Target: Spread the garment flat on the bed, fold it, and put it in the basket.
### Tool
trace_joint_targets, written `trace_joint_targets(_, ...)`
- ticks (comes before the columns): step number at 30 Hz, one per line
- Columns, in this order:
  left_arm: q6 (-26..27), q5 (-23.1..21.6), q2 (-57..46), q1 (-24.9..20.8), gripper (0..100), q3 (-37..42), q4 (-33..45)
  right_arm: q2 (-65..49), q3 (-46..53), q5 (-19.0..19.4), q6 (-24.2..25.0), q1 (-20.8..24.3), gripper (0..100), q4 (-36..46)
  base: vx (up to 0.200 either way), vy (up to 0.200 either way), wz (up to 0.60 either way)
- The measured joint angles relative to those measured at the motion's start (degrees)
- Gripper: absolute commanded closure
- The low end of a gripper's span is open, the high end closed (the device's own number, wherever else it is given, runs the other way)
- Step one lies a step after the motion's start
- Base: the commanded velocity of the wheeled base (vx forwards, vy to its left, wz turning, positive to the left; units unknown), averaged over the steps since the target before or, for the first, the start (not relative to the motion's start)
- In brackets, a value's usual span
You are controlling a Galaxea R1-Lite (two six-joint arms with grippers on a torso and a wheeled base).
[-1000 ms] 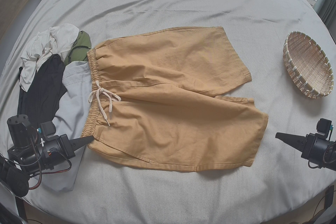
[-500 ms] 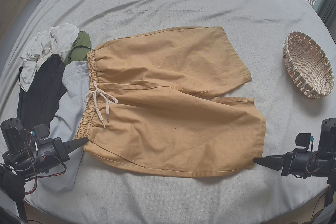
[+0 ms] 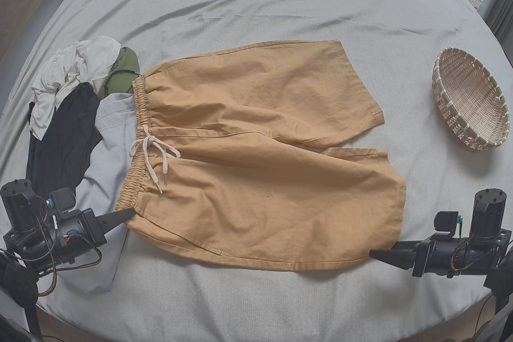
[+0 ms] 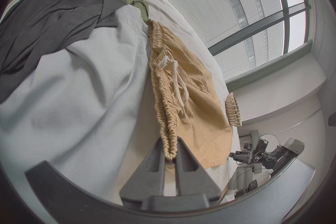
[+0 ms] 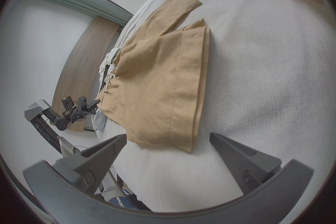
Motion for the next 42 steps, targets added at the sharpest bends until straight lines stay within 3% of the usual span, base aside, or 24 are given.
trace_joint_targets(2, 0.00, 0.00, 0.00, 0.00, 100, -0.05, -0.02, 0.46, 0.09, 0.00, -0.30, 0.22, 0, -0.22, 0.000, 0.000, 0.00)
trace_joint_targets(3, 0.01, 0.00, -0.01, 0.00, 100, -0.05, -0.02, 0.66, 0.12, -0.02, -0.72, 0.29, 100, -0.33, 0.000, 0.000, 0.00)
trace_joint_targets(24, -0.43, -0.30, -0.06, -0.24, 100, -0.13, -0.05, 0.30, 3.67, -0.32, -1.43, 0.10, 100, -0.87, 0.000, 0.000, 0.00)
trace_joint_targets(35, -0.33, -0.04, 1.05, -0.71, 100, 2.15, 3.61, -6.60, 5.41, -0.46, -1.73, -2.40, 100, 10.98, 0.000, 0.000, 0.00)
trace_joint_targets(42, -0.11, -0.61, 1.37, -0.60, 100, 4.38, 6.68, -8.35, 5.44, -0.62, -1.89, -2.66, 100, 13.85, 0.000, 0.000, 0.00)
